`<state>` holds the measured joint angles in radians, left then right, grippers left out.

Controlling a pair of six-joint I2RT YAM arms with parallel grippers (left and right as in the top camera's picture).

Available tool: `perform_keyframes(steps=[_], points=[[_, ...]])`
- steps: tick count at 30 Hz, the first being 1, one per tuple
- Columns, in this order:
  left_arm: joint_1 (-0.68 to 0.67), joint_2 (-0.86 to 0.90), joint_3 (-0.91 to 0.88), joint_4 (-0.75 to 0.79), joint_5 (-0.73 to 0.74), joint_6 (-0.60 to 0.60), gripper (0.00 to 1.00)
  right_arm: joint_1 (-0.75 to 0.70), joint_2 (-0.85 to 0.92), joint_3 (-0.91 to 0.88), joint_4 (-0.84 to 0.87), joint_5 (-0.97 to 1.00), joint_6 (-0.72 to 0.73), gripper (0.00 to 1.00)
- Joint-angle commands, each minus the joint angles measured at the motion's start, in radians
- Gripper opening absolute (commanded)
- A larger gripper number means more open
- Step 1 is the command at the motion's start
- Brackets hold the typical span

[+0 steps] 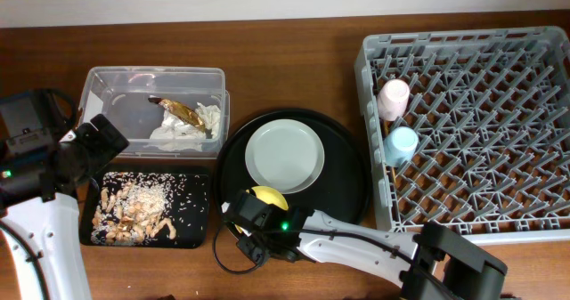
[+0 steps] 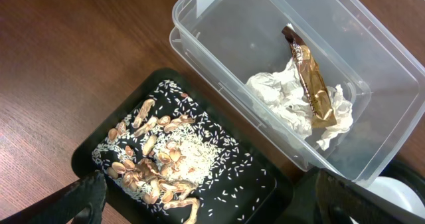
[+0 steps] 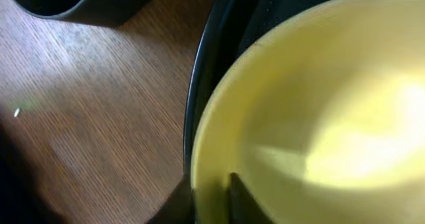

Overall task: Sort waste into correct bins and load items into the dishwasher rack
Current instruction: 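Carry the yellow bowl right and set it upright in the rack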

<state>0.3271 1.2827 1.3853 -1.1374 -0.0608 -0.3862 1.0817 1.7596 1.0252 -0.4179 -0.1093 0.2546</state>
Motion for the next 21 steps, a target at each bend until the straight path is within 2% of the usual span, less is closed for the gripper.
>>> perform_keyframes(steps=[1,7,11,13,17,19,21], points=[[0.005,-0.008,-0.002,-0.001,-0.011,-0.006,0.99,0.005,-0.001,0.008,-0.005,-0.021,-0.003,0.04],[0.005,-0.008,-0.002,-0.001,-0.011,-0.006,0.99,0.003,-0.096,0.119,-0.060,-0.057,-0.006,0.04],[0.005,-0.008,-0.002,-0.001,-0.011,-0.006,0.99,-0.072,-0.232,0.259,-0.205,-0.068,-0.024,0.04],[0.005,-0.008,-0.002,-0.001,-0.011,-0.006,0.99,-0.164,-0.292,0.329,-0.292,-0.146,-0.087,0.04],[0.005,-0.008,-0.002,-0.001,-0.011,-0.006,0.99,-0.441,-0.356,0.449,-0.409,-0.357,-0.174,0.04],[0.005,-0.008,-0.002,-0.002,-0.011,-0.006,0.99,-0.655,-0.354,0.502,-0.429,-0.525,-0.218,0.04],[0.005,-0.008,-0.002,-0.001,-0.011,-0.006,0.99,-0.898,-0.336,0.509,-0.374,-0.756,-0.222,0.04]])
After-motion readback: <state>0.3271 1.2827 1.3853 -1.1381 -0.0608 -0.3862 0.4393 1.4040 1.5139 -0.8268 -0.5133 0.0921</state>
